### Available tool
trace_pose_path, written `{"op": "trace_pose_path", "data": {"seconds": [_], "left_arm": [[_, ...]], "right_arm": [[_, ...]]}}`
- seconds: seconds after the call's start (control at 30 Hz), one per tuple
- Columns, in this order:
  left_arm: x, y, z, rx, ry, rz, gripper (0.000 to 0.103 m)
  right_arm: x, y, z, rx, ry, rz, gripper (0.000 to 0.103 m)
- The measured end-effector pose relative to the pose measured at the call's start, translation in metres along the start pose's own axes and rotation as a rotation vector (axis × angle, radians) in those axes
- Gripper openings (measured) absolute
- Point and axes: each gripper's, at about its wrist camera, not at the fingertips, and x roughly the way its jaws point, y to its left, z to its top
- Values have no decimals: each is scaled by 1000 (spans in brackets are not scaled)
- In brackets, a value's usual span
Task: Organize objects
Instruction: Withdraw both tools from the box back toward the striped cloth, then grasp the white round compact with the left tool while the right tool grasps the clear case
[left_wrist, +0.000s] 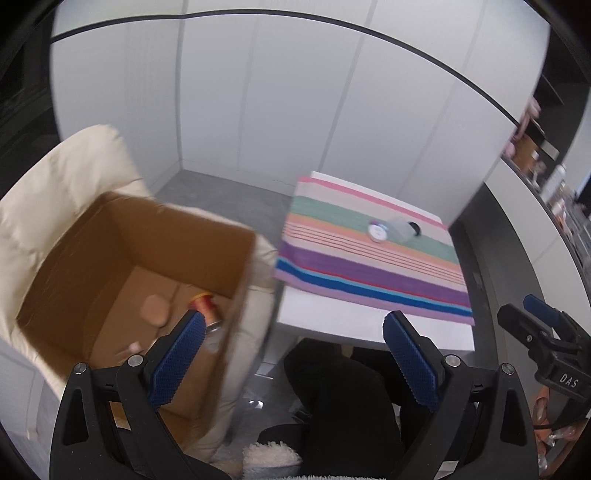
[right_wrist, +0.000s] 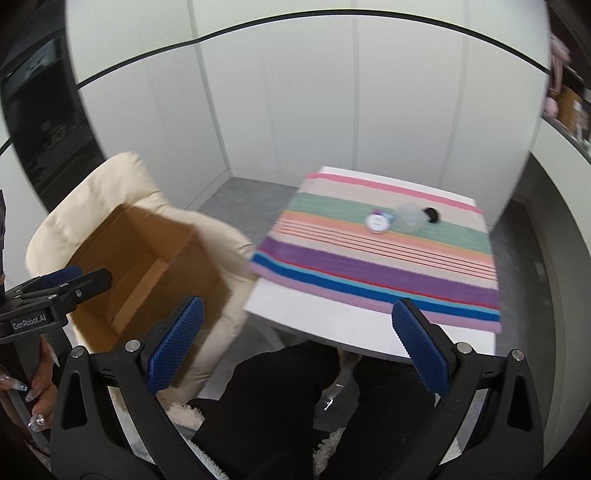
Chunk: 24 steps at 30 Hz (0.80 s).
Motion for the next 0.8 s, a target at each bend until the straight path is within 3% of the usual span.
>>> {"op": "trace_pose_path", "data": {"seconds": [0.33,0.63,0.8], "left_arm": [[32,-63,16,118,39,-60,97],[50,-93,52,148,7,-45,98],[81,-127,76,190,-3,-14,98]], "right_arm": [[-11,-86,-10,154,-10,-128,103],[-2,-139,-13,223,12,-210,103],[16,-172,-1,233,27,-260,103]]}}
